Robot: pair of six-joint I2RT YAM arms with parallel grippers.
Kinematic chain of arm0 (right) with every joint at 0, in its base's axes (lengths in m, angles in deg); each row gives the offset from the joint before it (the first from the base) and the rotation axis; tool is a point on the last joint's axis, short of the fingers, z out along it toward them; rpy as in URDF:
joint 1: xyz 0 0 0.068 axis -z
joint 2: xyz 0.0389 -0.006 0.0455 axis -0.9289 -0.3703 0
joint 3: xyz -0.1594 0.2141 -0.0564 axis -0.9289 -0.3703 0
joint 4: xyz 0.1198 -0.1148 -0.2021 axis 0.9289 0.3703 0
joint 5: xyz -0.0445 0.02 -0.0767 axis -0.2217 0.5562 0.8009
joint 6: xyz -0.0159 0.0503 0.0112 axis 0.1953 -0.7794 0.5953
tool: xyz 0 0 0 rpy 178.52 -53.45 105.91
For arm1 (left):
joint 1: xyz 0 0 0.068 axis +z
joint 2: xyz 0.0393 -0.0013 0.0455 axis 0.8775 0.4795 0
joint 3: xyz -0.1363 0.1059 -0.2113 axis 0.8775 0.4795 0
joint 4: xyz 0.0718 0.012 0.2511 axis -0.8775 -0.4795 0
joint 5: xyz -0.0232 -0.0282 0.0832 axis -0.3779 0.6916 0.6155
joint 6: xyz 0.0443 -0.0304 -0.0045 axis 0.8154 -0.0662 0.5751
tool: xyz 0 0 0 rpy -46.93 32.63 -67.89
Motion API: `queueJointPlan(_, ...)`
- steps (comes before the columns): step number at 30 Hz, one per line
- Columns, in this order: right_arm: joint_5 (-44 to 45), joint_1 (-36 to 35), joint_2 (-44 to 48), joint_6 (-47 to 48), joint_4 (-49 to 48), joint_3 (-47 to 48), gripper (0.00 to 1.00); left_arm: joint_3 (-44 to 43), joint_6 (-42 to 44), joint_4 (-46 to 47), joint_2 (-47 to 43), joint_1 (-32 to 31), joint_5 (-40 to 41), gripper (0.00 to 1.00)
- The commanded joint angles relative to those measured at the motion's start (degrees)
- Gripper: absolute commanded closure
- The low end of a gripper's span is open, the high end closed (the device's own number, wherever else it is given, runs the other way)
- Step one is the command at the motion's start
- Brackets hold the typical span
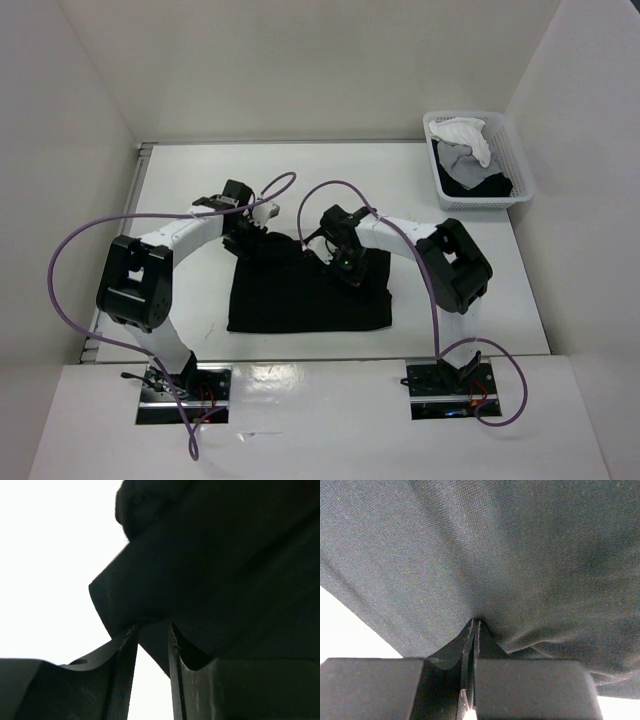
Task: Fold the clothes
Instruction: Fold the tank top
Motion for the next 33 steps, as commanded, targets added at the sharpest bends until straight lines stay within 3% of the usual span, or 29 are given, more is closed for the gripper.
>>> queueJointPlan(1, -1.29, -0.20, -3.03, 0.35, -7.40, -3.09, 1.00, 0.54, -2.01, 2.77, -0.16, 0.34, 0.95, 0.62)
queueJointPlan(14, -1.29, 0.33, -0.76, -0.18, -6.87, -3.62, 1.00, -2.88, -3.95, 5.50, 5.65, 0.34, 6.30, 0.61)
queueJointPlan(17, -0.77, 0.86, -0.75, -0.18, -6.87, -4.15, 1.00, -3.41, -3.95, 6.03, 6.18, 0.34, 6.83, 0.70)
queueJointPlan(22, -0.77, 0.86, -0.22, -0.71, -6.87, -4.15, 1.00, -5.26, -3.95, 6.03, 6.70, 0.34, 6.31, 0.99)
queueJointPlan(33, -0.77, 0.86, -0.22, -0.71, -5.82, -4.15, 1.00, -13.86, -2.11, 3.65, 7.32, 0.34, 6.31, 1.00)
